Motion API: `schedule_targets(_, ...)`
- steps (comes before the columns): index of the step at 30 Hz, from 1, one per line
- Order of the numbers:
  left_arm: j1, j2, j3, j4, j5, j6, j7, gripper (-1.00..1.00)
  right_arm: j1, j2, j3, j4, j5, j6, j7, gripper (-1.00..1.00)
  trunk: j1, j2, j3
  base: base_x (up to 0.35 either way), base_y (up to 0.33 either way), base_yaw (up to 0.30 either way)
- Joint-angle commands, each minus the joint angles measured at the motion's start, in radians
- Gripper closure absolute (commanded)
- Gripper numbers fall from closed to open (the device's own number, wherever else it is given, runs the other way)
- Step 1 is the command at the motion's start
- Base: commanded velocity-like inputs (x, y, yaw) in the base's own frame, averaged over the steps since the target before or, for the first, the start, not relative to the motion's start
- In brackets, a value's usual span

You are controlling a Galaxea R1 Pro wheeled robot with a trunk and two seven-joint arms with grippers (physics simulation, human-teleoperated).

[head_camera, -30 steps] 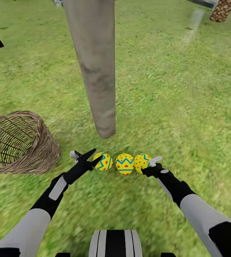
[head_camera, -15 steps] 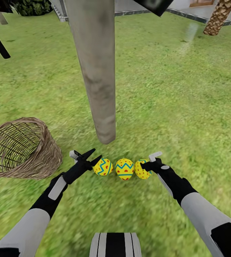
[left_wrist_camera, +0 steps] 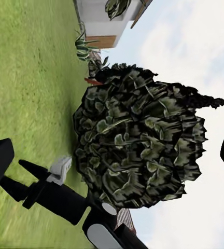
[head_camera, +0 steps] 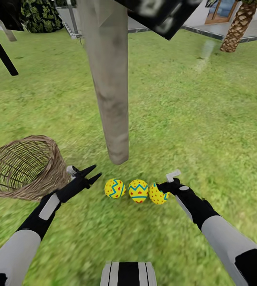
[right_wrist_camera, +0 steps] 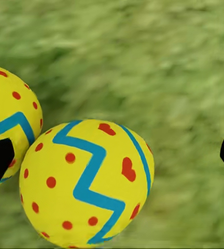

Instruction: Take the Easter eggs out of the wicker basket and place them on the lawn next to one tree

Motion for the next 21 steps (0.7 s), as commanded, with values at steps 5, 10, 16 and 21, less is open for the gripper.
schedule_targets(5, 0.000, -0.001, 0.000, 0.004, 0.005, 0.008, 0.004, -1.00, 0.025, -0.007, 0.005, 0.004, -0.009, 0.005, -0.002, -1.00, -0.003, 0.001, 0.019, -0.291, 0.000, 0.000)
schedule_targets(10, 0.000, 0.001, 0.001, 0.002, 0.008, 0.005, 0.065, -1.00, 0.027, -0.010, -0.027, 0.080, -0.008, 0.004, -0.002, -1.00, -0.005, 0.002, 0.038, -0.021, 0.000, 0.000)
schedule_targets(16, 0.003, 0.046, -0.009, 0.005, 0.001, 0.006, 0.067, -1.00, 0.027, -0.010, -0.030, 0.223, -0.007, 0.004, 0.001, -1.00, -0.008, 0.004, 0.061, -0.028, 0.000, 0.000)
schedule_targets(21, 0.032, 0.127, -0.060, 0.010, -0.071, 0.005, 0.067, -1.00, 0.027, -0.020, -0.031, 0.328, -0.008, 0.004, 0.001, -1.00, -0.010, 0.005, 0.081, -0.310, 0.000, 0.000)
